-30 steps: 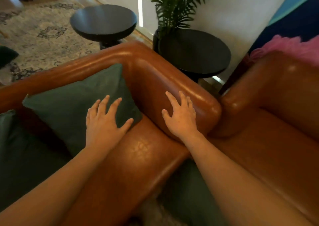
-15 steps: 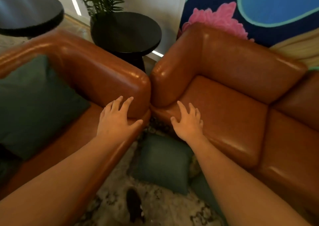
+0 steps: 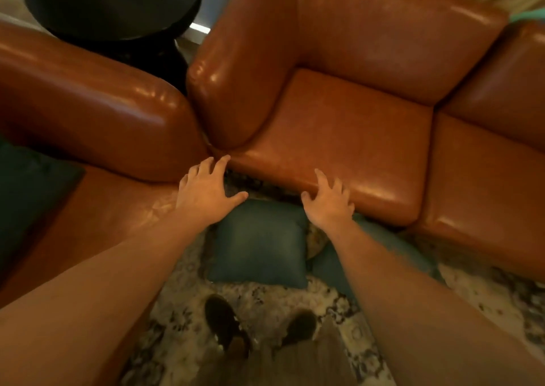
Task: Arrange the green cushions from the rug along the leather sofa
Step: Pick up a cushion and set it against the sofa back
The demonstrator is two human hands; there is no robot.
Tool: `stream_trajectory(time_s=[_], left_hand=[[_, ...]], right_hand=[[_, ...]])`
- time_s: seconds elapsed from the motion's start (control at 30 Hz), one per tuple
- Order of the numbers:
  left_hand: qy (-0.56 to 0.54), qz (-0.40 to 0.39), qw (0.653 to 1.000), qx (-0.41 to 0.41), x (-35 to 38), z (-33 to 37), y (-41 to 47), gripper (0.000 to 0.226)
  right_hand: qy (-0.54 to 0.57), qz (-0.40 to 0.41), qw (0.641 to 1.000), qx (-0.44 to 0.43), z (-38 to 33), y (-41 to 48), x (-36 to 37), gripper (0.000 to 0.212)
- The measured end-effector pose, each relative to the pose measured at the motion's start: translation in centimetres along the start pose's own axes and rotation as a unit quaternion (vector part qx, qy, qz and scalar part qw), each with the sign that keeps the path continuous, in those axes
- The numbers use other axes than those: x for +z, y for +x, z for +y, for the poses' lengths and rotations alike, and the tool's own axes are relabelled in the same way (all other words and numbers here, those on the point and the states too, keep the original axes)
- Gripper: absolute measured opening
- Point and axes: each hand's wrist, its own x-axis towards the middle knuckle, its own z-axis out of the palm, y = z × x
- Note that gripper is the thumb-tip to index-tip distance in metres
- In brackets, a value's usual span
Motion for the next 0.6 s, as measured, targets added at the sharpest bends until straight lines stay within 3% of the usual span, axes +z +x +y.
stream_trajectory(time_s=[0.4, 0.6], left_hand=[[-0.009, -0.042, 0.992, -0.122, 8.8, 1.9, 6.7, 0.103], [0.004, -0.052, 0.989, -0.139, 14.0, 2.7, 9.6, 0.105]], right_hand=[[-0.029, -0.073, 0.997, 0.006, 7.8, 7.8, 4.9, 0.068], [-0.042, -0.091, 0.995, -0.013, 11.0, 12.1, 8.6, 0.067]])
